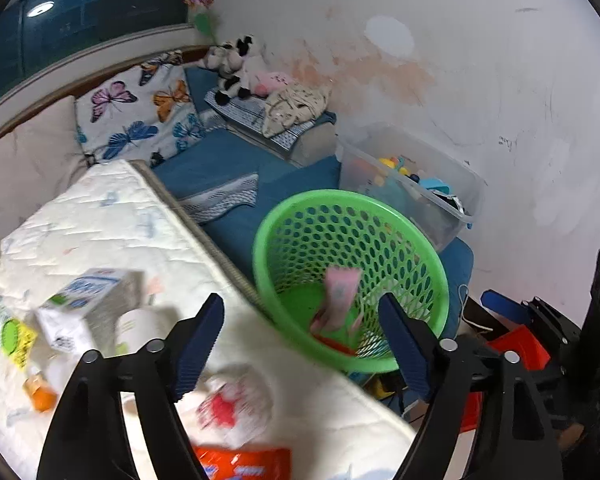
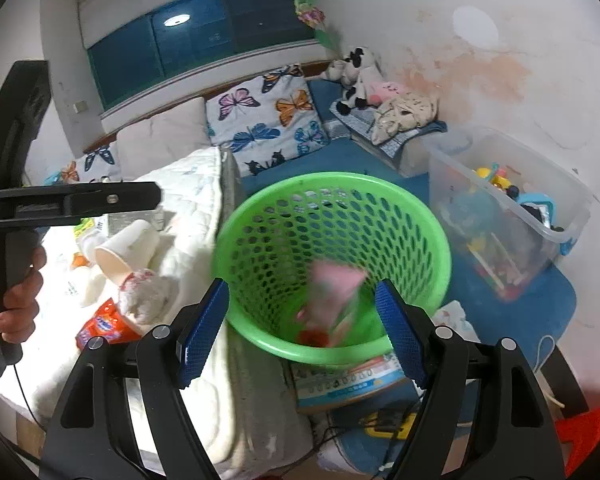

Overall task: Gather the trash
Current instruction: 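Grasp the crumpled white-red paper ball with the right tool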

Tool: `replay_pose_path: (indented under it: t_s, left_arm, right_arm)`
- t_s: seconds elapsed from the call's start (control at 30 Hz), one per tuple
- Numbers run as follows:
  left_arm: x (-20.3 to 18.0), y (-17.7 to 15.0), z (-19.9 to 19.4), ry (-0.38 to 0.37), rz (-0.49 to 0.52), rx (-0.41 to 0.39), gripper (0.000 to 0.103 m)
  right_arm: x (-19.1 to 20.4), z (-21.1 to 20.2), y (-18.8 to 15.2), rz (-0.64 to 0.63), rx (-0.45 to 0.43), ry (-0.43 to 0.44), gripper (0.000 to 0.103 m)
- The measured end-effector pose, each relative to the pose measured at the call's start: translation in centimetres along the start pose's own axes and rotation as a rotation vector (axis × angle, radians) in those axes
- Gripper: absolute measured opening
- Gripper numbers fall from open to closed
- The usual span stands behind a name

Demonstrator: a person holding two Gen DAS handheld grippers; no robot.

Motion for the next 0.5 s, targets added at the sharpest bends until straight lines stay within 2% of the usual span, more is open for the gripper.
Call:
replay_pose_path:
  t_s: [0.17, 0.37, 0.5]
  left_arm:
    - [2.6, -2.8, -3.3, 0.054, -0.027, -0.014, 0.089]
    - [5.9, -7.5, -5.9, 0.142, -0.066, 0.000, 0.091]
    - [8.3, -10.1, -7.0, 0.173, -0.128, 0.013, 0.091]
  right_arm:
    - [2.0, -0.6, -0.1, -0.031, -0.009, 0.033, 0.079]
    - [4.8, -0.6, -0.5, -0.068, 0.009, 0.091, 0.081]
    - [7.2, 0.1, -1.4, -0.102, 0.053, 0.154, 0.082]
Point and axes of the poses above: each gripper's, at about its wrist camera, not at the fingertips, and z roughly the way its jaws point, x to its left, y to its top, the point moved 6 cm from there along z, roughly the way its jaws point, and after that the axes turned 5 degrees about z, right-handed, at the moved point
